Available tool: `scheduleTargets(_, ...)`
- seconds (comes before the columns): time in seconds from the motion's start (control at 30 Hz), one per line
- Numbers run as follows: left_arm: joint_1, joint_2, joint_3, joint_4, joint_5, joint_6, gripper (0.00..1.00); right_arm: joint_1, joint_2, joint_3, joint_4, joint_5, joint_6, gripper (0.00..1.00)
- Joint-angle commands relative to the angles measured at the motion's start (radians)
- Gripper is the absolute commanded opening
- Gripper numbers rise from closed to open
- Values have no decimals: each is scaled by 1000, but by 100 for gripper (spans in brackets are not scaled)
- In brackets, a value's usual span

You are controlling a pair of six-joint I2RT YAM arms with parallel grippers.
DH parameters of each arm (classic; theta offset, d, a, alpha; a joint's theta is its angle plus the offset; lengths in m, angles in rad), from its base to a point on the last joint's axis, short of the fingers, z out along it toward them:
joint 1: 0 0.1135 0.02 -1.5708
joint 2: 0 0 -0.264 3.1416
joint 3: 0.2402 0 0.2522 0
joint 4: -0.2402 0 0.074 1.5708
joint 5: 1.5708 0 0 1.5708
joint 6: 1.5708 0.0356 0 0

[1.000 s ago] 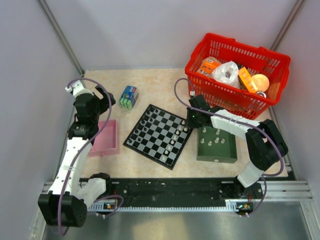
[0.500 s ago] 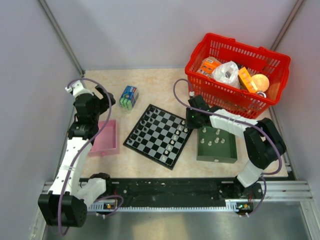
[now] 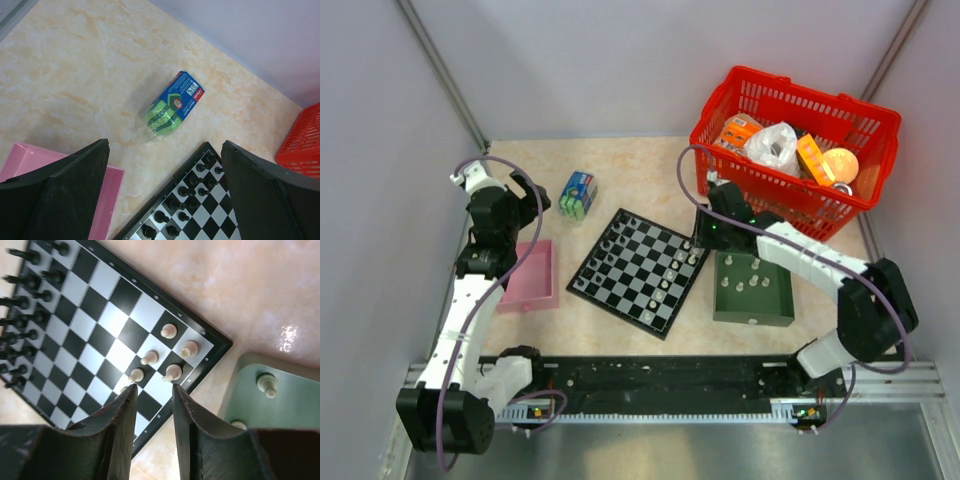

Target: Set up the chess pieces on the board

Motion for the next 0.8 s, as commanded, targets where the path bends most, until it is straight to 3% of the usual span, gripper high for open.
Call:
scheduleTargets(0.0,6,-13,-3,45,-6,3,99,9,-152,-20,-27,71,-33,35)
scheduleTargets(0.23,6,-9,-6,53,4,-7,99,-26,-250,-104,-93,194,-25,36)
scheduleTargets(0.77,9,-15,-5,47,6,-7,99,-92,-62,-130,-61,190,-65,33)
